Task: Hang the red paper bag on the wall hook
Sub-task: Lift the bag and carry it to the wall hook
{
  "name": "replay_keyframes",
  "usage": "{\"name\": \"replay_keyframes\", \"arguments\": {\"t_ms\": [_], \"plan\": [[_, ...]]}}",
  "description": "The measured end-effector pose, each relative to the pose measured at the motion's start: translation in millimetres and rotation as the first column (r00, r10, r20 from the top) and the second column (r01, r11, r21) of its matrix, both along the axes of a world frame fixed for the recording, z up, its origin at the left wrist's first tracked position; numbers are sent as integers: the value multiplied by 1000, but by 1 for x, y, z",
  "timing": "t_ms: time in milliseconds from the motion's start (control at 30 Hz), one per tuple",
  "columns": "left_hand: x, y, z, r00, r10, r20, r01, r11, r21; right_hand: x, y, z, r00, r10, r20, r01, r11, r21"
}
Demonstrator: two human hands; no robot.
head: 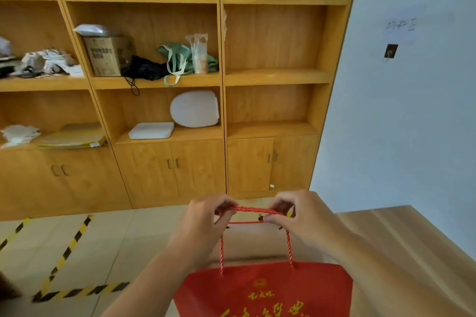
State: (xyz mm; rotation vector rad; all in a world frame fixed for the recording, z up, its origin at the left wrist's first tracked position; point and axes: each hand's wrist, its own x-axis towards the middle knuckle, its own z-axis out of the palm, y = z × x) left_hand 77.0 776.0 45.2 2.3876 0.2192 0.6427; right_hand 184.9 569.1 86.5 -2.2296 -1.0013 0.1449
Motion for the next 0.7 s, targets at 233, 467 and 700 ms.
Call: {"name": "replay_keyframes", "arguments": {"t_ms": [233,467,700], "plan": [[130,90,14,996,-84,1,84,996,15,118,77,7,996,-53,67,57,997,-61],[281,156,34,988,-155,12,153,985,80,247,141,9,991,-107,77,110,994,-29],[450,194,30,977,-208,50,205,977,64,398,180,3,979,-146,143,153,987,-42]]}}
